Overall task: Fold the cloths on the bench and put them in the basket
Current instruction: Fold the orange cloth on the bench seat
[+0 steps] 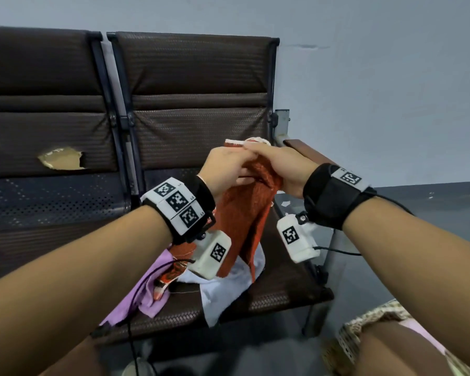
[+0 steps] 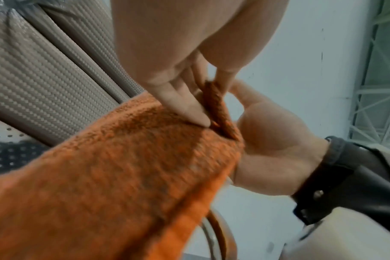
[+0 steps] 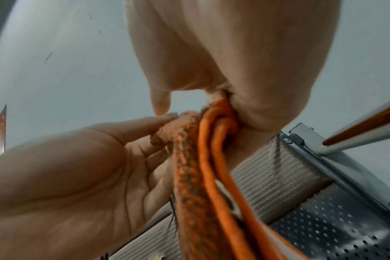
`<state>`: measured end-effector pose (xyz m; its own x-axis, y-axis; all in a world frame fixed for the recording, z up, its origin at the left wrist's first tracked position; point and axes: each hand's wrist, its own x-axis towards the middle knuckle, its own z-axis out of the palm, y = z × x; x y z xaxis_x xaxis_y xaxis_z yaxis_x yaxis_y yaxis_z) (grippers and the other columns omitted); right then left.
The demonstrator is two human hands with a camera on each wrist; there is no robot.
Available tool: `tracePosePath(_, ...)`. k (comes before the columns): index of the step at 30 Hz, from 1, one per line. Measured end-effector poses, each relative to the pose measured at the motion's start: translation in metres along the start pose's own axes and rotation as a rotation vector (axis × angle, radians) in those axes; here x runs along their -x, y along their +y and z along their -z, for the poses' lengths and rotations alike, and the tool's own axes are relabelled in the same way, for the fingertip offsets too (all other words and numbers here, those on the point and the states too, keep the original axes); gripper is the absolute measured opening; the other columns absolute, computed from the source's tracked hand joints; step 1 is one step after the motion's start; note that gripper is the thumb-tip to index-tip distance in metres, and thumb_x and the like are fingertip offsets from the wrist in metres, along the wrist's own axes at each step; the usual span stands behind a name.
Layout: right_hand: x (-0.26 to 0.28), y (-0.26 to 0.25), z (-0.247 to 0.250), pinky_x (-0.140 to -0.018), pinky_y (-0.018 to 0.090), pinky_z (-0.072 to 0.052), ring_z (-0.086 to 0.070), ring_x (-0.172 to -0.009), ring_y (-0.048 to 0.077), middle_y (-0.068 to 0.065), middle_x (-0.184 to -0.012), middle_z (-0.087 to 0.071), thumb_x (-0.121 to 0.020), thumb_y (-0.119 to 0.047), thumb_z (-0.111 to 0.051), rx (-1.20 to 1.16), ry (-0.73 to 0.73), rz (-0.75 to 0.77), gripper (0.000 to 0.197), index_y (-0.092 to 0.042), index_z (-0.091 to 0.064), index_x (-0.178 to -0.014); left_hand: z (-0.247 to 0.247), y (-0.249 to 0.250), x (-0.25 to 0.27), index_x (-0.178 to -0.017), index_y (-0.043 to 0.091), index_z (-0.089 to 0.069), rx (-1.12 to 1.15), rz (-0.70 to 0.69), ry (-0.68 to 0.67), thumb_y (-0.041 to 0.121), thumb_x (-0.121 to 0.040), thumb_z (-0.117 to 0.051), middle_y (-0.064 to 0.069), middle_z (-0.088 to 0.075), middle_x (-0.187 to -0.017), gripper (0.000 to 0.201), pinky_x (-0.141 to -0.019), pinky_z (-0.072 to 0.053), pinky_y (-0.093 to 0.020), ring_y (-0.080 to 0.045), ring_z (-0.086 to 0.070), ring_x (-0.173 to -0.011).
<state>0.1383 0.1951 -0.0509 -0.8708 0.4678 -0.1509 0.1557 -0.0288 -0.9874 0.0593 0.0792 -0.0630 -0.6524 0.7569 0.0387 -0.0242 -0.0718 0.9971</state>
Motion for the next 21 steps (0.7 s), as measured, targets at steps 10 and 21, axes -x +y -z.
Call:
tracePosePath(10, 0.0, 0.013, 0.017, -0.06, 0.029, -0.046, -0.056, -0.059, 0.017, 0.003, -0.061, -0.058, -0.083, -0.003, -0.053, 0.033, 0.078, -0.013, 0.012, -0.012, -0.061, -0.081, 0.038, -0.025, -0.015, -0.114, 0.011, -0.058, -0.138, 0.021, 0.0, 0.001, -0.07, -0.061, -0.005, -0.059, -0.089, 0.045, -0.062, -0.041, -0.027, -0.012, -0.054, -0.066)
tracePosePath(21, -0.044, 0.015, 0.072, -0.063, 0.029, -0.046, -0.06, -0.075, 0.024, 0.001, -0.071, -0.063, -0.086, -0.015, -0.059, 0.981, 0.371, 0.29, 0.014, -0.021, -0.062, -0.074, 0.037, -0.021, -0.079, -0.088, 0.019, -0.064, -0.496, -0.232, 0.268, 0.003, -0.082, -0.072, -0.008, -0.073, -0.091, 0.018, -0.087, -0.057, -0.042, -0.025, -0.069, -0.084)
